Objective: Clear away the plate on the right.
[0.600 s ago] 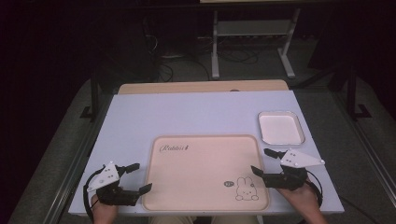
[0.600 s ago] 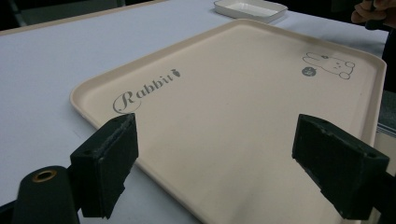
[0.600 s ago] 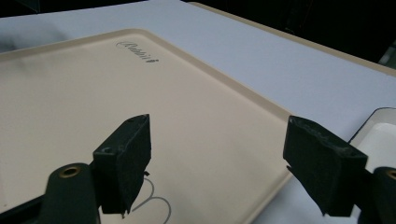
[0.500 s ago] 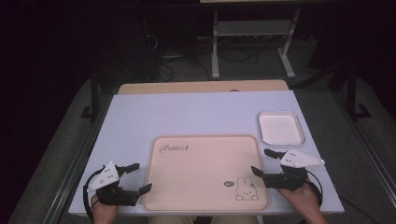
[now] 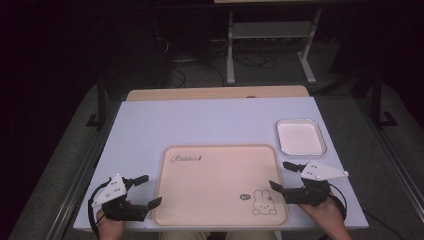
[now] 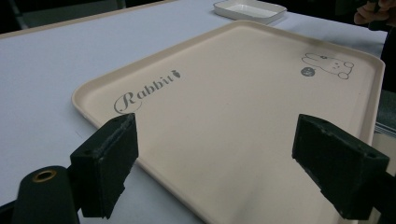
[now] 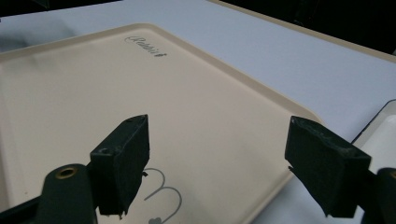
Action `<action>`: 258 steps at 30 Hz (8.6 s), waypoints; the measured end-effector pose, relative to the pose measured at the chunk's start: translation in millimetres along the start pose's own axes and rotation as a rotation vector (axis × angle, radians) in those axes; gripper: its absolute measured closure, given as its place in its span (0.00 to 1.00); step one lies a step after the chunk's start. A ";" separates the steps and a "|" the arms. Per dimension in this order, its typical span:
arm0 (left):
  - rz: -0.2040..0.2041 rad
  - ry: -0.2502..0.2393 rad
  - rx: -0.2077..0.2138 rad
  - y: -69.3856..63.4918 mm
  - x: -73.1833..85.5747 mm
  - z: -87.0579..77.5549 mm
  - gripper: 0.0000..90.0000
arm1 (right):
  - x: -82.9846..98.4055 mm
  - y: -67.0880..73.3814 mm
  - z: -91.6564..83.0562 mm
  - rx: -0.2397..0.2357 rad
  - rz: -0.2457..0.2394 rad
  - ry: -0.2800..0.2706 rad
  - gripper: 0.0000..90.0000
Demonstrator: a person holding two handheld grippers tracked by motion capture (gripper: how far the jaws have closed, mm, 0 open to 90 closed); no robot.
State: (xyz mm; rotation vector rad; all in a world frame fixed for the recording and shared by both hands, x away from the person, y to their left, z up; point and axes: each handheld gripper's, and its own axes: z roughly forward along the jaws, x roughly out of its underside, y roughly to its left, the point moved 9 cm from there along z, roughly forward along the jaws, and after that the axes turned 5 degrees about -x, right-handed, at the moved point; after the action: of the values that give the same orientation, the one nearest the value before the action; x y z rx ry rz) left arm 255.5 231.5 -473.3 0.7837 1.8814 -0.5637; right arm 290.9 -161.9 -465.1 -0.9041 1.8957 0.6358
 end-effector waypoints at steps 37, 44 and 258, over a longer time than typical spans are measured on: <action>-0.020 -0.012 0.001 2.4 -0.6 -1.6 0.16 | 12.8 -17.1 -38.6 -0.075 0.063 0.011 0.19; -0.021 -0.011 0.000 3.2 -0.1 -1.6 0.16 | 16.2 -25.1 -46.7 -0.075 0.071 0.016 0.20; -0.074 -0.050 -0.021 16.9 -1.3 -12.3 0.16 | 45.1 -151.5 -85.3 0.163 1.005 -0.037 0.98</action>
State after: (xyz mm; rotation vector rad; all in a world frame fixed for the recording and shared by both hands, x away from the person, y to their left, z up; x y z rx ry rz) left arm 260.7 251.1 -467.7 0.6824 1.8728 -0.6030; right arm 354.0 -329.6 -476.2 0.2370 2.2630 1.0302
